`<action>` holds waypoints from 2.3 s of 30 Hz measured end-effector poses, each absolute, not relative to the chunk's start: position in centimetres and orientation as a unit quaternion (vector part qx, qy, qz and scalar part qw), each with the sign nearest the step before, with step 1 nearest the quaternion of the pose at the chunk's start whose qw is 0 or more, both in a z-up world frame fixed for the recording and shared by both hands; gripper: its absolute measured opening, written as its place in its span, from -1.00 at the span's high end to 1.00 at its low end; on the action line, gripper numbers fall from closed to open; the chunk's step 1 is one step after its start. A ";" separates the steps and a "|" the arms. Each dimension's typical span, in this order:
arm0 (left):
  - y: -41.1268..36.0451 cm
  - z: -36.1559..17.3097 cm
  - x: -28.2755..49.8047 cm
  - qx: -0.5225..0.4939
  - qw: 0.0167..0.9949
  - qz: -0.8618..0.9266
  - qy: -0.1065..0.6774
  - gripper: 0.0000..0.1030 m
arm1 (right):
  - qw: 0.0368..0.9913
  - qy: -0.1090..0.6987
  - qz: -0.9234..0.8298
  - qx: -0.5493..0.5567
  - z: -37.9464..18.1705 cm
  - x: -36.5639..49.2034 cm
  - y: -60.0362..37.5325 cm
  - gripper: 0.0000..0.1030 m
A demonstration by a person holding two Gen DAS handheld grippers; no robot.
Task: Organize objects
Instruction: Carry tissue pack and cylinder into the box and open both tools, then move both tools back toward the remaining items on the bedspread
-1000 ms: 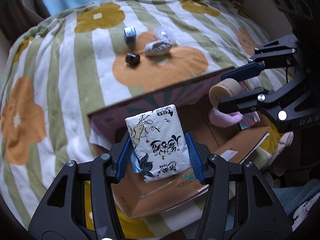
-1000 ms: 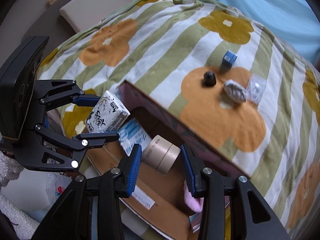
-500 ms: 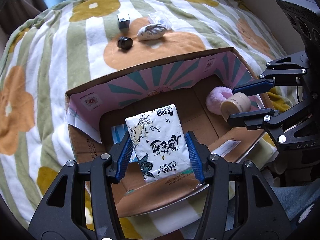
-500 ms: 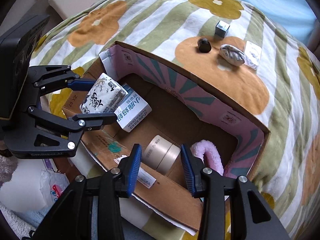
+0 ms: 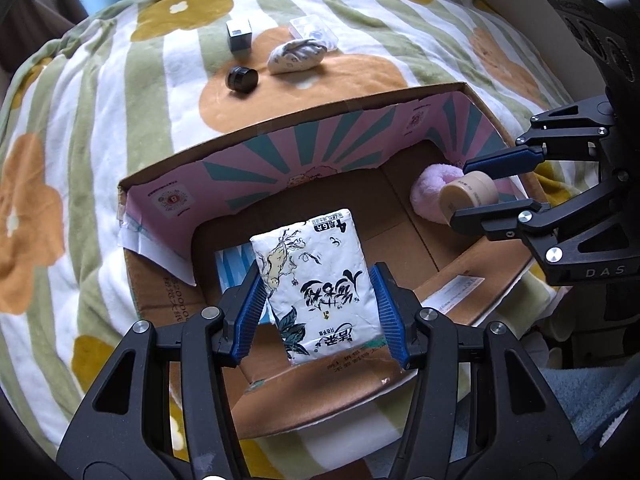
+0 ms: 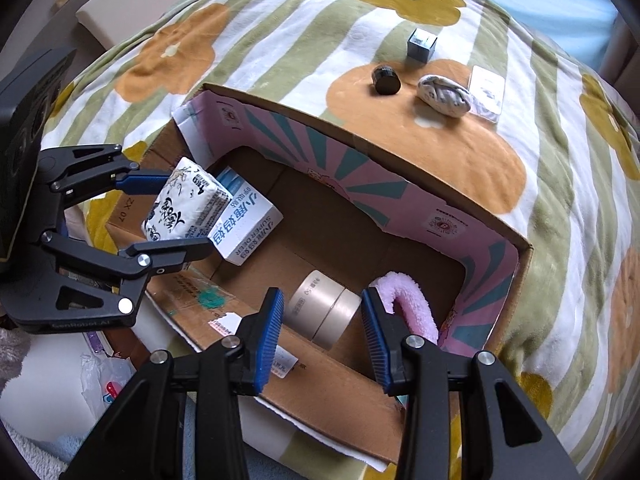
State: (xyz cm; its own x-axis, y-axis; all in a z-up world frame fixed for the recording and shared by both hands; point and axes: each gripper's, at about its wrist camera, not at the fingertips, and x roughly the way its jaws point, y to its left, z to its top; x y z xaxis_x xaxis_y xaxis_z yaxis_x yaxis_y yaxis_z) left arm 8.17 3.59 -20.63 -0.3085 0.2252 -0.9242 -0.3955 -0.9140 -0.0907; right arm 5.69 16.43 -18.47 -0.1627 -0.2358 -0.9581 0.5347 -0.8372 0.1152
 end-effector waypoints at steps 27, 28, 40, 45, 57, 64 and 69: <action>2.5 -19.2 7.4 -0.551 0.201 0.808 0.055 -0.99 | 0.201 0.088 -0.764 0.607 -18.6 4.4 19.0 -0.55; 2.6 -19.2 7.3 -0.551 0.201 0.808 0.056 -0.99 | 0.201 0.082 -0.761 0.611 -18.6 4.2 19.0 -0.63; 1.9 -17.5 4.5 -0.542 0.202 0.814 0.059 -0.99 | 0.189 0.045 -0.761 0.619 -16.8 1.9 19.6 -0.99; 1.7 -16.3 2.6 -0.531 0.206 0.819 0.070 -0.99 | 0.181 0.031 -0.783 0.594 -14.8 0.2 20.3 -0.99; 1.0 -14.7 -5.3 -0.513 0.204 0.829 0.093 -0.99 | 0.152 0.023 -0.812 0.564 -11.4 -6.6 21.1 -0.99; 1.0 -16.6 -11.1 -0.528 0.230 0.811 0.104 -0.99 | 0.150 0.003 -0.812 0.564 -11.8 -12.4 21.2 -0.99; 1.5 -19.2 -14.9 -0.539 0.254 0.797 0.100 -0.99 | 0.155 -0.030 -0.797 0.583 -14.1 -16.0 21.0 -0.99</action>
State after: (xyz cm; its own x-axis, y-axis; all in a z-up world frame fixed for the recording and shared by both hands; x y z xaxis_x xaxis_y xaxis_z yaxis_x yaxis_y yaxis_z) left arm -14.90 1.48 -19.23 -0.2900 0.2970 -0.9098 -0.5135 -0.8505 -0.1139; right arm -16.00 20.99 -14.07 -0.2725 -0.2819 -0.9200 0.2113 -0.9503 0.2286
